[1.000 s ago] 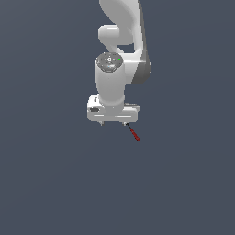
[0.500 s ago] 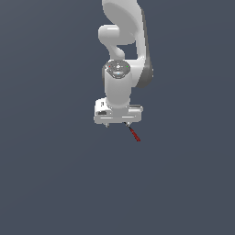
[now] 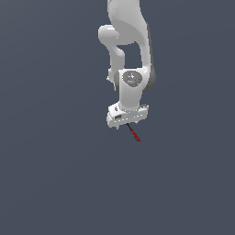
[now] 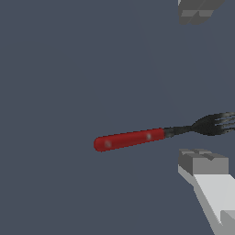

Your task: Pick up the object and move it to a goal position.

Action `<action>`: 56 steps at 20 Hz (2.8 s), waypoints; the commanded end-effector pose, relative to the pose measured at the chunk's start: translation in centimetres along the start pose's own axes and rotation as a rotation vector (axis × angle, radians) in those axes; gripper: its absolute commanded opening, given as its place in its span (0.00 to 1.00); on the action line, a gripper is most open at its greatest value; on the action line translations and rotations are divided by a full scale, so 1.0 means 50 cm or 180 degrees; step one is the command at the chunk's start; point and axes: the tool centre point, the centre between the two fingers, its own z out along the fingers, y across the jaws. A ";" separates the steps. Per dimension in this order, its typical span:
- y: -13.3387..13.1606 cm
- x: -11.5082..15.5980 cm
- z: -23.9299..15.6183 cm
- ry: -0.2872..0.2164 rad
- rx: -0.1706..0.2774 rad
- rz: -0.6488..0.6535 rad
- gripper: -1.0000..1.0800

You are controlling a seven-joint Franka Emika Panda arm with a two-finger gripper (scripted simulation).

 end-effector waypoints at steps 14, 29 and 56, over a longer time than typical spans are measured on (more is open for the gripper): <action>-0.075 -0.042 0.063 0.0034 0.0017 -0.0495 0.96; -0.077 -0.044 0.160 0.0038 0.0016 -0.0510 0.96; -0.036 -0.039 0.067 0.0051 0.0017 -0.0534 0.00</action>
